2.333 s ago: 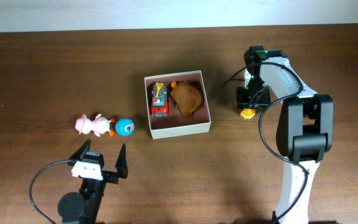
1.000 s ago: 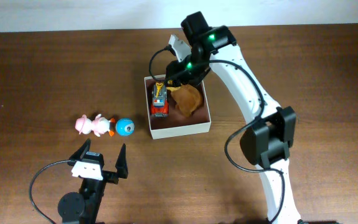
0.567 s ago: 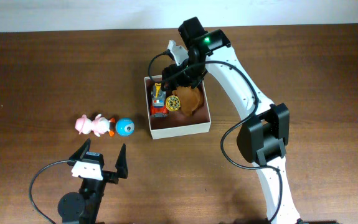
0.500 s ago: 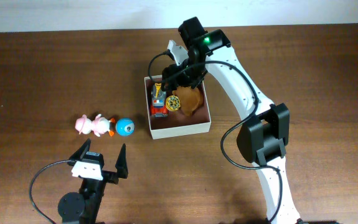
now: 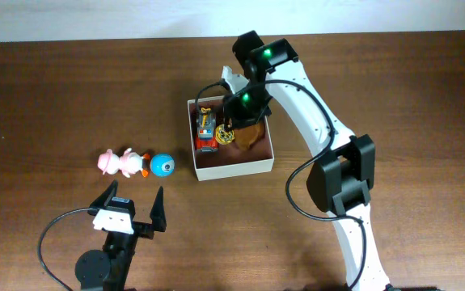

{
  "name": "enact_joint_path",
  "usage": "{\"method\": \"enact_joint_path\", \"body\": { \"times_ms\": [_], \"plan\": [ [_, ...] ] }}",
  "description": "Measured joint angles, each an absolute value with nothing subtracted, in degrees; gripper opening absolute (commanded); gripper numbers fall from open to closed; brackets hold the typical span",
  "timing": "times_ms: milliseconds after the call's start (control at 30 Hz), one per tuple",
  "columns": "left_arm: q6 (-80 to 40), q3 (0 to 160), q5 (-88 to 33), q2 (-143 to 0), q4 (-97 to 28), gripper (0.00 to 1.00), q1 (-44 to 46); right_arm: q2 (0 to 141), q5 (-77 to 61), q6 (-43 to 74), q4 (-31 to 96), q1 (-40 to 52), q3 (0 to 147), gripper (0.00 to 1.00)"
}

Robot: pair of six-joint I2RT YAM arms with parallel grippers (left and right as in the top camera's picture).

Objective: Pack container
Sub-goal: 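Carry the orange toy over the box with the right gripper, then lower the orange toy into the box beside the bear and release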

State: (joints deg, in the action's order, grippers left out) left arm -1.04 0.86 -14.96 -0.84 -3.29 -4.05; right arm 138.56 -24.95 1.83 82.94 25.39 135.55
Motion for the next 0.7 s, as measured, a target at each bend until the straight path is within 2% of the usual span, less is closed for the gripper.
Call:
{"method": "enact_joint_path", "body": {
  "times_ms": [333, 700],
  "plan": [
    [-1.04, 0.86, -14.96, -0.84, -3.29, 1.00, -4.05, 138.56, -19.46, 2.02, 81.10, 29.69, 135.55, 0.08],
    [-1.04, 0.86, -14.94, -0.84, -3.29, 1.00, -4.05, 139.11, -16.27, 2.61, 79.15, 29.67, 135.55, 0.08]
  ]
}}
